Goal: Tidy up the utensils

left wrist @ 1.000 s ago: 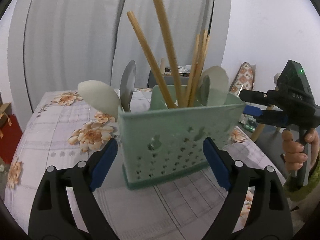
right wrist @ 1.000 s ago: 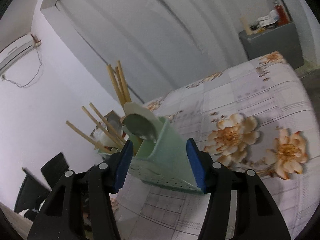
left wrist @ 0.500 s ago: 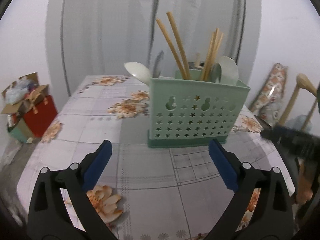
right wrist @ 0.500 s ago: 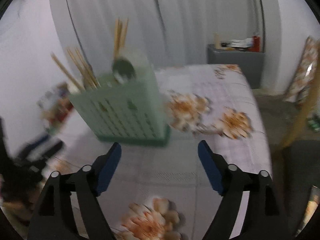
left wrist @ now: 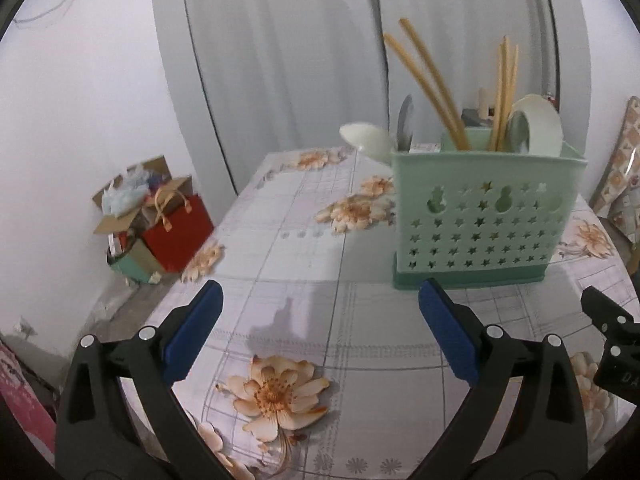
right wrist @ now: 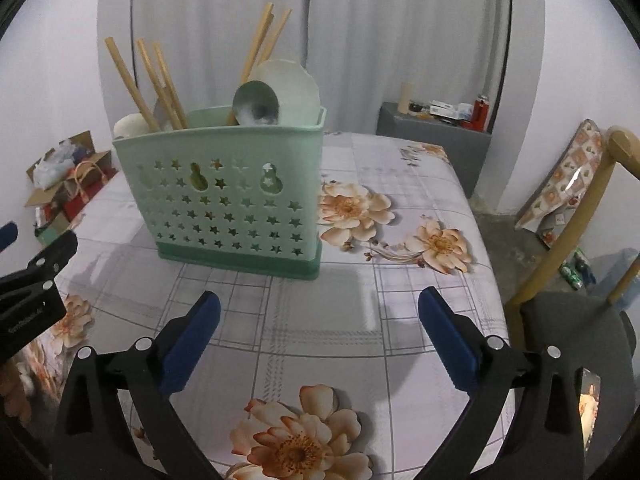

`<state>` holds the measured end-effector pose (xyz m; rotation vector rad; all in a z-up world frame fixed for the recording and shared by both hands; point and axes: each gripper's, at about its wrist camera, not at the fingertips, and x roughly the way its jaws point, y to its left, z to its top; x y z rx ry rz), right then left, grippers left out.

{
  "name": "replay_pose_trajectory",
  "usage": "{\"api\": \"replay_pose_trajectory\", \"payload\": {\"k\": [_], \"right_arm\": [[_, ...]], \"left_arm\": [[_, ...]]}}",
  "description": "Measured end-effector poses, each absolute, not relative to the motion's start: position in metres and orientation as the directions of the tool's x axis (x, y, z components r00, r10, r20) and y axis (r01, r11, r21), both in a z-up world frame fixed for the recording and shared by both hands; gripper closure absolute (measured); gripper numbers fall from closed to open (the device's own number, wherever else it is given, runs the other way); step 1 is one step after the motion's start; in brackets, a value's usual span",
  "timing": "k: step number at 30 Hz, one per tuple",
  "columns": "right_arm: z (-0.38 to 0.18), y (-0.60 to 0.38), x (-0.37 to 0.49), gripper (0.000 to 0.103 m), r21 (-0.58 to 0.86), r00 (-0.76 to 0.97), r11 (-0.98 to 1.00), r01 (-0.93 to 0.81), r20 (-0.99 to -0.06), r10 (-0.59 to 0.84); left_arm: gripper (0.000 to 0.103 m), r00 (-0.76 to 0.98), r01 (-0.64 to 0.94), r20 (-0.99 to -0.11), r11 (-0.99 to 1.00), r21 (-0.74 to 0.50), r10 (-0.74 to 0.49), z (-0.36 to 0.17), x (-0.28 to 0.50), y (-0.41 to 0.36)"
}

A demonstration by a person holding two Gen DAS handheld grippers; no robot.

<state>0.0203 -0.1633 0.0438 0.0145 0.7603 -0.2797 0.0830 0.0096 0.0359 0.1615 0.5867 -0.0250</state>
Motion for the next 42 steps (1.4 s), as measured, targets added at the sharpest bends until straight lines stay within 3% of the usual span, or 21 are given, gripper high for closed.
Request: {"api": "replay_pose_trajectory", "payload": {"k": [4, 25, 42], "right_arm": [[0.043, -0.165, 0.023, 0.007, -0.099, 0.675, 0.955, 0.278, -0.688, -0.268], [0.049, -0.174, 0.027, 0.007, -0.119, 0.658, 0.936, 0.331, -0.682, -0.319], [0.052, -0.174, 0.028, 0.007, -0.124, 0.659, 0.936, 0.328, -0.680, -0.321]], "left_arm": [[0.009, 0.779, 0.088, -0.626, 0.983, 0.163, 0.034, 0.029, 0.092, 0.009], [0.009, 0.787, -0.029, -0.608, 0.991, 0.132, 0.104, 0.039, 0.090, 0.031], [0.009, 0.777, -0.029, -0.621, 0.992, 0.120, 0.098, 0.037, 0.091, 0.035]]}}
